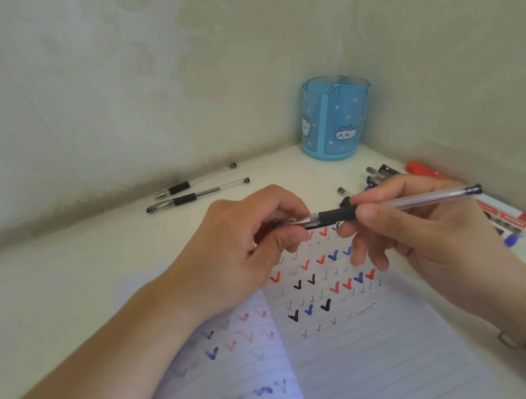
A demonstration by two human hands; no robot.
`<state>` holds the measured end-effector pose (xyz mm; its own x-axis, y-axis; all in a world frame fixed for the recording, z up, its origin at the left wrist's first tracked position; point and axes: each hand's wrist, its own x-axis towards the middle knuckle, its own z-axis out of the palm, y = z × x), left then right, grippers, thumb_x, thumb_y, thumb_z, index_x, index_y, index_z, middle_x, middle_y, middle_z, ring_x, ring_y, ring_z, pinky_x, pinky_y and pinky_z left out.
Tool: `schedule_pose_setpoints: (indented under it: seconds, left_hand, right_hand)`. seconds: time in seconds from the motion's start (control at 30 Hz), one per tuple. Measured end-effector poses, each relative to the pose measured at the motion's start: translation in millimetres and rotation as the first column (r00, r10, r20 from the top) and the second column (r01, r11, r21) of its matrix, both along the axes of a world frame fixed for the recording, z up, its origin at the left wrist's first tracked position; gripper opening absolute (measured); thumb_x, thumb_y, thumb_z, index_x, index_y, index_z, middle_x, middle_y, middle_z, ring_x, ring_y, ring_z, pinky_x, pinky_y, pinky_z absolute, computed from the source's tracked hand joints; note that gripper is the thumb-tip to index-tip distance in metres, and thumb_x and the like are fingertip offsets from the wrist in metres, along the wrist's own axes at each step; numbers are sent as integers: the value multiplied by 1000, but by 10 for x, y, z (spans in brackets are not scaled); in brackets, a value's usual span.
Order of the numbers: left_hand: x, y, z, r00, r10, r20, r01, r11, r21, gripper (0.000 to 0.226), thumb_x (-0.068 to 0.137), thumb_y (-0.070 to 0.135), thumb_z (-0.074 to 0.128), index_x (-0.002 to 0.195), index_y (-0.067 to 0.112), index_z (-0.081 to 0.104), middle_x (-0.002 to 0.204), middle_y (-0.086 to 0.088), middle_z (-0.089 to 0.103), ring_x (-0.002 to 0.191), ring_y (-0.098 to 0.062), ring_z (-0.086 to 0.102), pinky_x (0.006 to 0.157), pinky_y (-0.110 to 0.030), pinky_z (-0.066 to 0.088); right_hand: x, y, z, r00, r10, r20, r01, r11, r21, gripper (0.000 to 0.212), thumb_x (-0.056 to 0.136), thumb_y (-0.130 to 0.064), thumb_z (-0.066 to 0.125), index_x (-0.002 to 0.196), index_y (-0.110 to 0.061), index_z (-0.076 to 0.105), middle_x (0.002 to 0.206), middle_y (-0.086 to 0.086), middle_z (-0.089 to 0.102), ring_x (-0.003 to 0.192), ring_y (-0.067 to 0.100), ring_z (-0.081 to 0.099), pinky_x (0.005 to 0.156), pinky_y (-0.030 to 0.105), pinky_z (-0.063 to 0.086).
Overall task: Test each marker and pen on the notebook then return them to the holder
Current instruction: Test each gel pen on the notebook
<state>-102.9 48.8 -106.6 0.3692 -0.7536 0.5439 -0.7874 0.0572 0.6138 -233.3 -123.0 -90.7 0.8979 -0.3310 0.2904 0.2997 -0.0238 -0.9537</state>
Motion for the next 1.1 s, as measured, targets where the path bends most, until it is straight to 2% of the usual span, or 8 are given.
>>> schedule_pose_setpoints:
  seconds: [0.13,0.43,0.57,0.7,0.77,0.83,0.93,1.1]
  left_hand:
    - [-38,5,0,995,-33,-99,30,999,-32,6,90,31,57,95,28,60,71,6,68,50,-13,59,49,-20,47]
    - [-100,39,-9,988,-62,-144,49,994,-97,7,91,30,56,95,27,61,69,6,65,48,-11,57,47,-20,45]
    - [-40,-5,16,998,5,-65,-8,999,-41,7,90,35,55,96,33,59,74,9,67,54,-12,57,50,-30,48]
    - [30,23,52,989,89,118,-82,995,-65,10,92,37,54,100,31,55,76,7,66,62,-18,63,58,-35,47]
    - [61,57,59,982,109,157,-98,992,-76,11,92,37,54,101,30,55,77,7,66,63,-20,64,59,-36,49]
    - [69,56,49,978,92,188,-83,995,-55,11,92,36,55,102,30,55,82,10,67,64,-16,63,59,-35,50]
    - [51,16,23,977,56,205,-55,998,-12,10,92,34,57,101,30,57,79,8,67,65,-14,61,59,-33,48]
    - [42,-14,17,978,69,196,-63,997,-34,13,90,35,61,102,31,60,82,11,67,67,-9,60,61,-28,49]
  right_hand:
    - [-18,37,-6,999,-27,34,26,1000,8,11,66,-21,71,74,-15,75,72,18,73,50,32,66,42,25,44]
    - [-47,112,-11,994,-36,99,34,999,21,13,68,-19,71,78,-11,74,71,18,74,60,33,71,47,29,51]
    - [45,41,-62,996,36,88,-41,997,59,28,65,-40,83,80,-18,75,71,15,72,58,31,68,51,28,49]
    - [-31,-287,95,979,170,112,-189,963,193,42,71,-48,77,92,-12,75,79,19,71,65,31,63,63,31,48]
    - [-103,-399,195,989,102,104,-107,993,50,35,75,-41,75,86,-8,75,74,19,70,63,30,63,62,32,49]
    - [-125,-390,199,997,-61,46,71,961,-269,21,78,-29,78,70,-10,74,63,9,69,54,16,60,54,24,47]
    - [-127,-213,103,981,-193,-3,129,667,-733,22,77,-41,77,65,-25,68,60,-4,66,53,9,54,52,22,43]
    - [-97,-196,61,984,-165,-72,51,640,-766,15,73,-50,65,79,-37,69,69,-15,66,64,10,54,56,13,39]
